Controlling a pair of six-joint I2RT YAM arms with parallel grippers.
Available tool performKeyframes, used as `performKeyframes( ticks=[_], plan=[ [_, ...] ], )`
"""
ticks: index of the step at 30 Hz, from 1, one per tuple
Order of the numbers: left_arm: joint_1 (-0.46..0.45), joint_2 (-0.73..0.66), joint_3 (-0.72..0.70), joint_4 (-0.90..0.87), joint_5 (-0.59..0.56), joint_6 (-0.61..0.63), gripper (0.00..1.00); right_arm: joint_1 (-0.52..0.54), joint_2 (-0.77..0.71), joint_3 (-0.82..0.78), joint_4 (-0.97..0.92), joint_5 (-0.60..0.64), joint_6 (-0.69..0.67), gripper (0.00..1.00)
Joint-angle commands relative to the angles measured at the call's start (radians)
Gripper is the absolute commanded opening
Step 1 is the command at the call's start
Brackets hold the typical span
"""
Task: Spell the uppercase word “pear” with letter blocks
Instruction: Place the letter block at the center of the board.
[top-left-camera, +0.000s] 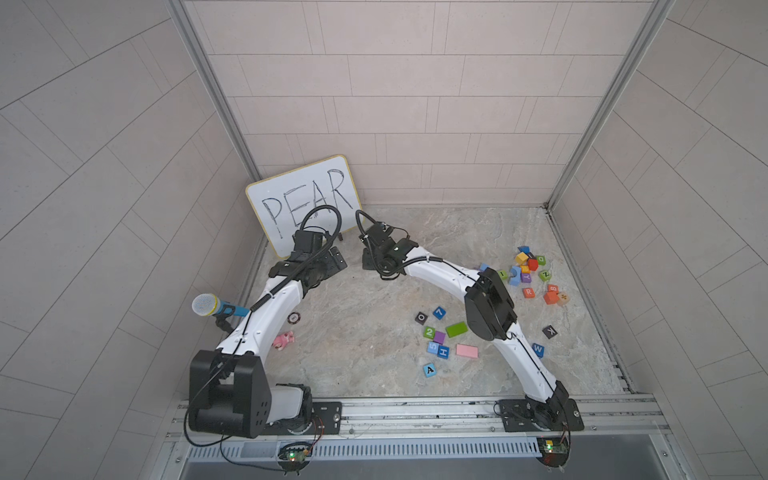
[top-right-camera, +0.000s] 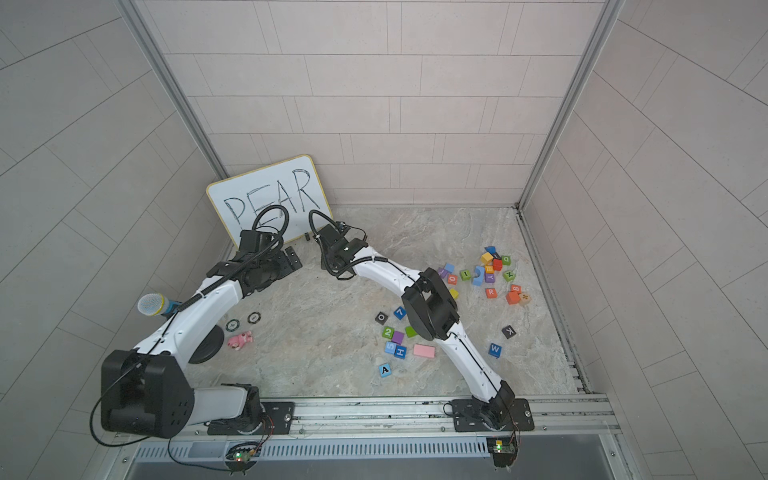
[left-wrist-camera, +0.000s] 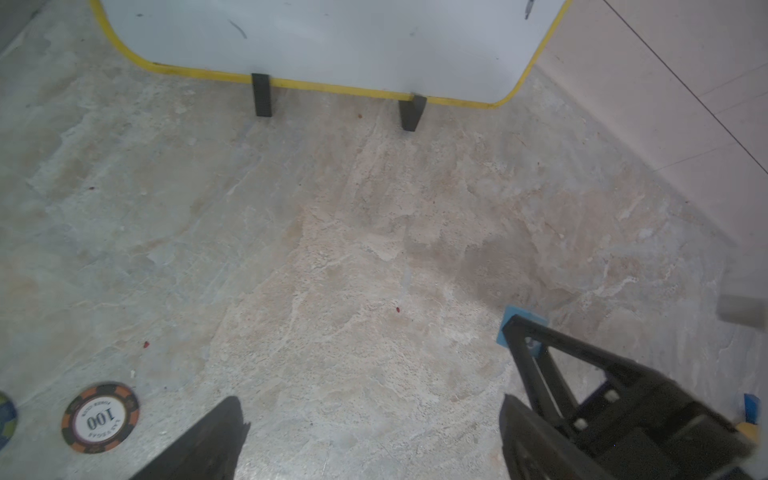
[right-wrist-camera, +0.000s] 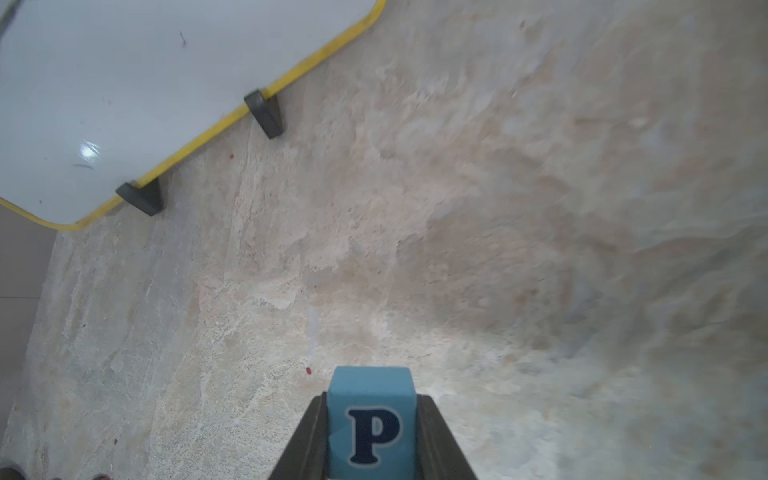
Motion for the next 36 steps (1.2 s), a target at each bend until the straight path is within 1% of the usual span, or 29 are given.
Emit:
performKeyframes(
  ticks=[1, 6, 17, 36],
  plan=[
    [0.037, -0.048, -0.042, 0.012, -0.007, -0.033, 1.00, 0.022, 0.041, 0.062, -0.025, 0.033, 0.081, 0.27],
    [0.069, -0.081, -0.072, 0.012, 0.007, -0.033, 1.00, 0.039, 0.091, 0.095, -0.018, 0.044, 0.096, 0.27],
    [0.070, -0.062, -0.083, 0.025, 0.060, -0.015, 1.00, 0.039, 0.187, 0.176, 0.003, 0.023, 0.128, 0.27],
    [0.069, -0.001, -0.073, 0.029, 0.090, 0.000, 0.99, 0.037, 0.185, 0.176, 0.032, -0.024, 0.129, 0.32]
  ],
)
